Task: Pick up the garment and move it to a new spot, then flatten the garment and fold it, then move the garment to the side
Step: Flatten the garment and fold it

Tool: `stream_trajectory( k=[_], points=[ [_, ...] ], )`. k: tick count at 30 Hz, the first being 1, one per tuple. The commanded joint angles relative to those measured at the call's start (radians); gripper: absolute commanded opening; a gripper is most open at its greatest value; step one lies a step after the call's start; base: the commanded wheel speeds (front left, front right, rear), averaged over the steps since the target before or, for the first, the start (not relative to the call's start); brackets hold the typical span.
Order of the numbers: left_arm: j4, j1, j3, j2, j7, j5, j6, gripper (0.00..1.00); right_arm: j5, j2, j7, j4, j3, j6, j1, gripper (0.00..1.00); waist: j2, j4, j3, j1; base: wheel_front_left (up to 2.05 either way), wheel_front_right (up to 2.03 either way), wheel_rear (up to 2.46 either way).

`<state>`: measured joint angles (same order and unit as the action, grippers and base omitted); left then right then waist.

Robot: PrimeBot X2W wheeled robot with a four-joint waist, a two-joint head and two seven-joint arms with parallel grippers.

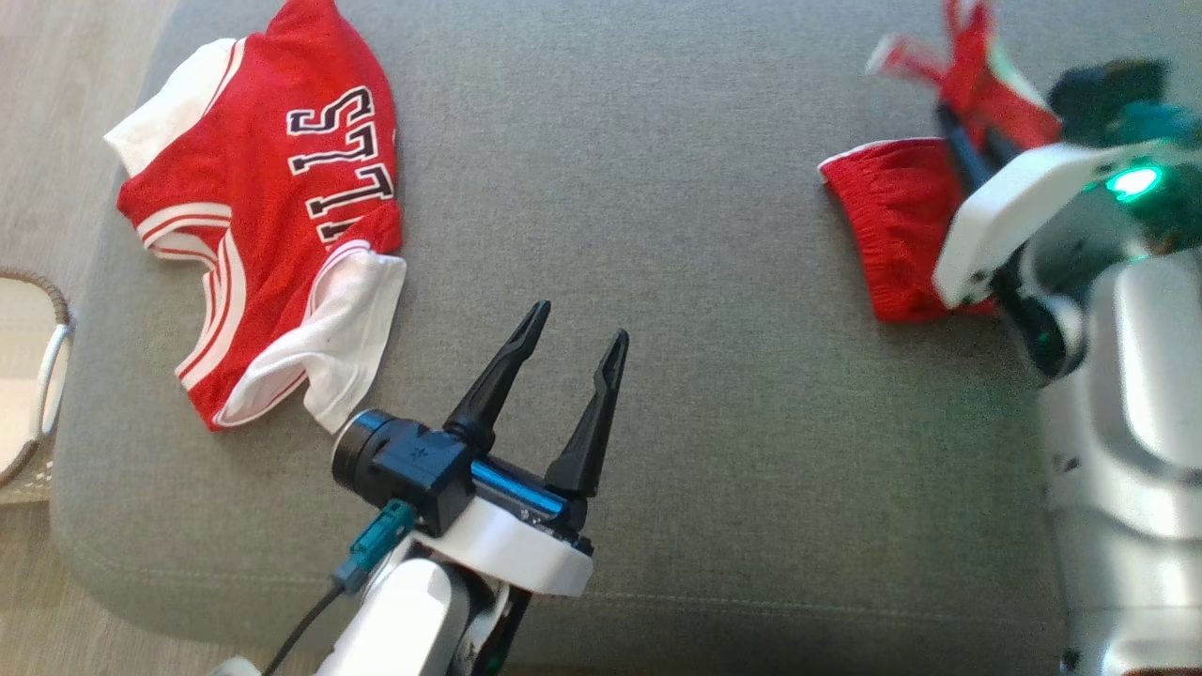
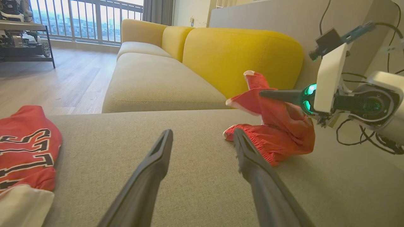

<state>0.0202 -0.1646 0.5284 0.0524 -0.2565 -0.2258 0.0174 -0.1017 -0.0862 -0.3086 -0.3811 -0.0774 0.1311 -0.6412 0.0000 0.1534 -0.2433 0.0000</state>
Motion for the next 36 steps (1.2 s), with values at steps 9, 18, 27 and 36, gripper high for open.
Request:
stream_trajectory(
  k=[9,18,27,36],
  points=[
    [-0.04,-0.017,-0.02,-0.002,-0.005,-0.022,-0.012,1.0,-0.035,0.031,0.009,0.013,0.089,0.0,0.063,1.0,0.0,0.019,-0.005,0.0,0.0,0.0,0.0],
    [-0.045,0.0,-0.037,-0.002,-0.005,-0.02,-0.023,1.0,-0.093,-0.03,0.001,0.254,-0.033,0.0,0.143,1.0,0.0,0.0,0.018,0.0,0.0,0.0,0.0],
    [-0.055,-0.013,-0.031,-0.002,-0.005,-0.016,-0.014,1.0,-0.061,-0.204,0.0,0.191,-0.02,0.0,0.18,0.0,0.0,0.015,-0.011,0.0,0.0,0.0,0.0],
    [-0.055,-0.032,-0.021,-0.002,-0.005,-0.023,-0.012,1.0,-0.032,-0.264,0.049,-0.016,0.05,0.0,0.076,0.0,0.0,0.051,-0.046,0.0,0.0,0.0,0.0]
  ],
)
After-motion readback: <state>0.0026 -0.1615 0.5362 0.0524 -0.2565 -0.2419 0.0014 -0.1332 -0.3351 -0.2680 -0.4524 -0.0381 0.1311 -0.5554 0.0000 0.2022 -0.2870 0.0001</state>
